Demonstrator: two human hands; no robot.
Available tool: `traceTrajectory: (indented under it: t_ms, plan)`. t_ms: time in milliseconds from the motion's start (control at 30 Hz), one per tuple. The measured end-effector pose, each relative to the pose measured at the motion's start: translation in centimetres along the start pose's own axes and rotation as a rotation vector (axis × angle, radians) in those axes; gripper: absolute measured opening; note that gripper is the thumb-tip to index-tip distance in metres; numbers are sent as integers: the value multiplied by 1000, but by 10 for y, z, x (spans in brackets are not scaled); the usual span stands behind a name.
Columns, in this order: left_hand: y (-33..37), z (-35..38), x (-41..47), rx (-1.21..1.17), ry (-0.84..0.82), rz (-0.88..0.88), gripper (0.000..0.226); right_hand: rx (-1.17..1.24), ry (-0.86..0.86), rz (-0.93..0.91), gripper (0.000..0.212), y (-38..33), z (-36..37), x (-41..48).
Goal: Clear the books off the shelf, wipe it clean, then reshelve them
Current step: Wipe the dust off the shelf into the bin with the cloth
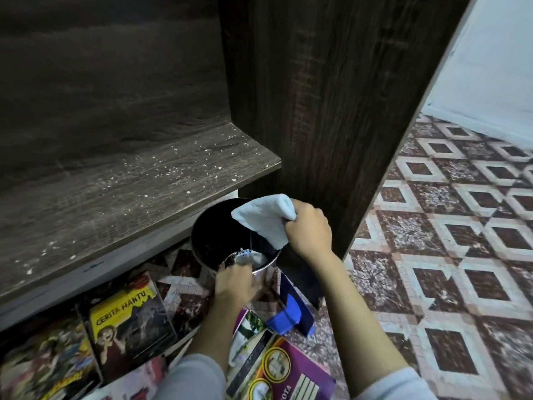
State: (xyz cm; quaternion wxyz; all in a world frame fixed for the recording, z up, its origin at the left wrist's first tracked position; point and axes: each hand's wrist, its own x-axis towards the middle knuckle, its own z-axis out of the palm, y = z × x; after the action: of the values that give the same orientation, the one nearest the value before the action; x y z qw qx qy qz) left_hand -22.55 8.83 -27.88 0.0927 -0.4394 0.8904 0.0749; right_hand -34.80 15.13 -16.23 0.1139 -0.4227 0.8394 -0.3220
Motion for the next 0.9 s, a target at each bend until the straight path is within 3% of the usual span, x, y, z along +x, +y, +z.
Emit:
traceTrajectory:
  t_ms: [167,300,433,567,700,767,900]
  plan:
    - [-1,6,12,122,7,-4,24,-42,-3,-25,41,-4,-2,-4]
    - [3,8,13,76,1,11,30,-69,-6,-49,35,-3,-6,-8]
    - [2,-13,14,-324,-62,-35,58,6,-22,22,27,-1,-12,-6]
    - [-10,-42,9,-848,-99,-92,69,132,-60,79,24,2,-16,-4]
    - [-18,-68,-6,-1382,-96,-1,50,294,-135,125,12,4,-18,-3]
    - [-19,-73,-12,-1556,-93,60,50,399,-189,149,15,3,-21,-5]
    - [-18,-66,-17,-1793,-72,-72,43,587,-284,198,19,-1,-26,-15]
